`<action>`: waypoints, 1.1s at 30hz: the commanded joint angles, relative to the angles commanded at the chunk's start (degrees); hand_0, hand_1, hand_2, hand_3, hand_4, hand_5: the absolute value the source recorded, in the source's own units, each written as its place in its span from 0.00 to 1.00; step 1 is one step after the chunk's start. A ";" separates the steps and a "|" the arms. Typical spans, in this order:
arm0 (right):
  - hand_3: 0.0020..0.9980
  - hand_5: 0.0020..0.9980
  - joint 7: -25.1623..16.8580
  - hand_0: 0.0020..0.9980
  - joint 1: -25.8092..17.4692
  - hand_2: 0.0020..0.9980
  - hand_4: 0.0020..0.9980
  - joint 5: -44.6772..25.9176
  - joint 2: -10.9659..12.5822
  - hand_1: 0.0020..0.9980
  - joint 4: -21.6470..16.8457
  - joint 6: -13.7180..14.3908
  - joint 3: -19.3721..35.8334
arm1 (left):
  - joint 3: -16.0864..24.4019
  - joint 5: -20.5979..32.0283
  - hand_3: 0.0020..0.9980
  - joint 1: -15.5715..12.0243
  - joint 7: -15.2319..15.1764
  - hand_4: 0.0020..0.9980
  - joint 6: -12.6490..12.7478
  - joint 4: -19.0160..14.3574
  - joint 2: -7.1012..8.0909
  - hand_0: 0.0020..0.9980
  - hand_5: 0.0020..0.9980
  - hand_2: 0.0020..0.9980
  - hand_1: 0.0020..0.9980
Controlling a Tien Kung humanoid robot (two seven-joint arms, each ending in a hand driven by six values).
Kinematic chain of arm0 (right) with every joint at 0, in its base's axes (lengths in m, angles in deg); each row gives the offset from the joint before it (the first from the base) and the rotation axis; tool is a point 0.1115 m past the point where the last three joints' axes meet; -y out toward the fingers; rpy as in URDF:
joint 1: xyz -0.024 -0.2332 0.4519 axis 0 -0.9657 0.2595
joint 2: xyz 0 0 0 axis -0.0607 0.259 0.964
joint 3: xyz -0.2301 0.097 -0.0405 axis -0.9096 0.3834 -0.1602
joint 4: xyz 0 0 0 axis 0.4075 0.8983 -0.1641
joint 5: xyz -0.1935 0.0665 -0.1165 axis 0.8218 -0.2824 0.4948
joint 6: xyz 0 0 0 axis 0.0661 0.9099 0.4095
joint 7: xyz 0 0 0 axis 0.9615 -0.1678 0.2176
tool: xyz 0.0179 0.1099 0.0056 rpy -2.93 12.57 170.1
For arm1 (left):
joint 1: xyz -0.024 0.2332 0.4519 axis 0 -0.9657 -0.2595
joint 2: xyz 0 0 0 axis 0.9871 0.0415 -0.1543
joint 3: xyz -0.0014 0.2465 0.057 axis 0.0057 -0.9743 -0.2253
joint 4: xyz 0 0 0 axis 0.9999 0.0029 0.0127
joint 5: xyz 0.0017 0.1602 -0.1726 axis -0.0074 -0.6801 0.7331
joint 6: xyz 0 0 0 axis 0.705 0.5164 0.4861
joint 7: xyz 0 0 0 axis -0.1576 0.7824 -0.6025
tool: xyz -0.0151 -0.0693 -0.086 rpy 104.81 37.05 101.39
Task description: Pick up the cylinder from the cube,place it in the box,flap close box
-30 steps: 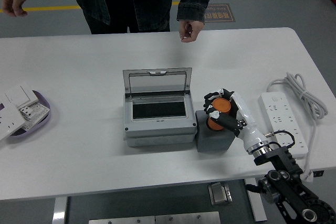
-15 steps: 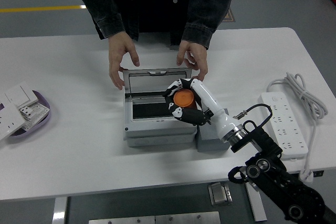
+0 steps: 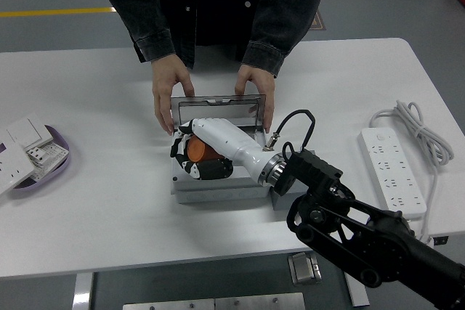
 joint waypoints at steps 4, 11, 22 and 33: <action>0.28 0.00 4.57 0.00 2.78 0.30 0.00 5.03 0.00 0.17 0.46 -2.99 -2.51 | -0.07 0.09 0.65 0.04 0.19 0.73 0.08 0.00 0.53 0.61 0.25 0.59 0.64; 0.36 0.00 11.39 0.09 4.59 0.35 0.00 9.07 -0.44 0.25 1.82 -6.59 -3.72 | -0.48 0.46 0.65 -0.16 0.44 0.73 0.14 0.00 0.76 0.61 0.25 0.59 0.64; 0.57 0.00 12.58 0.38 4.88 0.53 0.43 7.07 -0.66 0.50 3.71 -4.79 -3.90 | -0.46 0.34 0.65 -0.72 0.95 0.73 0.24 0.00 0.30 0.61 0.25 0.59 0.64; 0.68 0.22 10.11 0.80 4.70 0.66 0.53 8.68 -1.17 0.68 5.51 -3.34 -3.38 | -0.64 0.60 0.65 -0.41 0.58 0.73 0.17 0.00 0.15 0.61 0.25 0.59 0.64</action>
